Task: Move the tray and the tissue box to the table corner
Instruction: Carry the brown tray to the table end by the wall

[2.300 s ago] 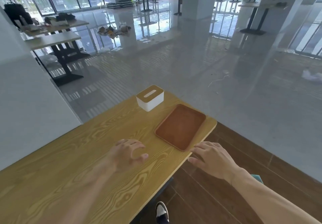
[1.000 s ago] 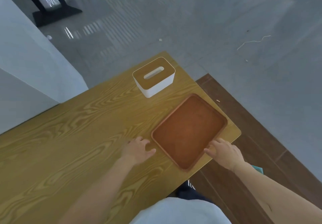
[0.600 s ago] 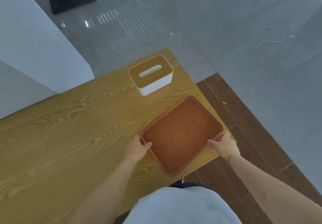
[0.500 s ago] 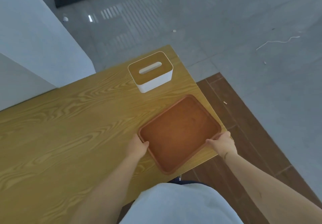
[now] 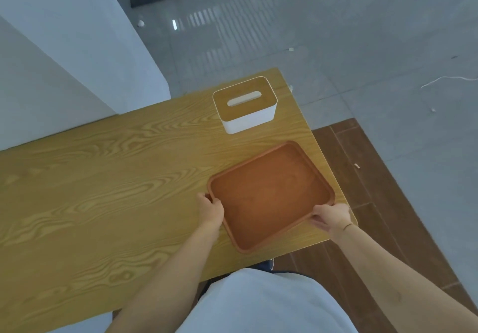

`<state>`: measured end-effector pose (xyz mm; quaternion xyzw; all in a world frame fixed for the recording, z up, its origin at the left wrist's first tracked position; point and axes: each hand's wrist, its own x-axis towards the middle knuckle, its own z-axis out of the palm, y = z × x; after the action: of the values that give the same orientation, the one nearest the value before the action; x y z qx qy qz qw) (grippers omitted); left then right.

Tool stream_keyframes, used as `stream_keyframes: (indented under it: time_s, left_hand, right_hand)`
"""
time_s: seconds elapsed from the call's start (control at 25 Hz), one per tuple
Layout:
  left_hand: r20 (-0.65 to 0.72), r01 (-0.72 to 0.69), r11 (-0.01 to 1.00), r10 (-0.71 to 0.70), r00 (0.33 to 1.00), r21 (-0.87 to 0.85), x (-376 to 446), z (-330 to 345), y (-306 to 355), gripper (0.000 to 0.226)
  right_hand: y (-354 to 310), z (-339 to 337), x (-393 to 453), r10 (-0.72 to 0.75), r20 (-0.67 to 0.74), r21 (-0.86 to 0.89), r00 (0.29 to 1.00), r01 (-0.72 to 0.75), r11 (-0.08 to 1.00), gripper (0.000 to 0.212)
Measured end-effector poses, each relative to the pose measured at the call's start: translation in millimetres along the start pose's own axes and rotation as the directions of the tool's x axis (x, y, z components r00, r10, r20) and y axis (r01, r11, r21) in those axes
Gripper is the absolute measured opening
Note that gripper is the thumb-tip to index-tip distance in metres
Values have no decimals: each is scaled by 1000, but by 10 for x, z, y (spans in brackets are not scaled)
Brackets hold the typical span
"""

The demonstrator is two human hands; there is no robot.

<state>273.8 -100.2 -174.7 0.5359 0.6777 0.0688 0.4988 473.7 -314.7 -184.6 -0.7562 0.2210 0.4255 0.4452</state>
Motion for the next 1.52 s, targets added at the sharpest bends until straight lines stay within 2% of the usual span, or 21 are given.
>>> stream_keyframes:
  time_s: [0.08,0.16,0.32,0.48,0.68,0.92,1.28,1.52]
  left_hand:
    - [-90,5,986,-20,996,-169,-39,-147,44,11]
    - [-158,-18,967,-23,987,-255,-48,-368,75,14]
    - [-159,-22,958,-25,987,-285,-66,-941,-45,43]
    - [-210,-18,935,-61,976,-354,-177,-1459,-373,39]
    - [-306,-77,867,-89,948,-492,-327,-1985,-870,10]
    - [-394,-111,831,-137,909,-545,-434,-2659,-1475,9]
    - [-406,-144,756,-172,897,-639,-524,-3927,-2420,18]
    - [-412,-216,759,-74,908,-614,-360,-4514,-2544,22]
  right_hand:
    - [-62,102,-138,-13,132,96,991,0,995,47]
    - [-89,224,-311,-42,280,136,959,4,991,52]
    - [-91,475,-586,-125,490,73,863,102,992,57]
    - [-45,756,-814,-147,595,-42,790,213,976,60]
    - [78,1165,-1140,-146,676,-171,722,348,922,63]
    - [482,1736,-1619,-153,731,-219,665,440,871,64]
    - [1304,2658,-2566,-210,767,-221,606,557,800,68]
    - [1578,3054,-2881,-250,748,-220,615,585,781,67]
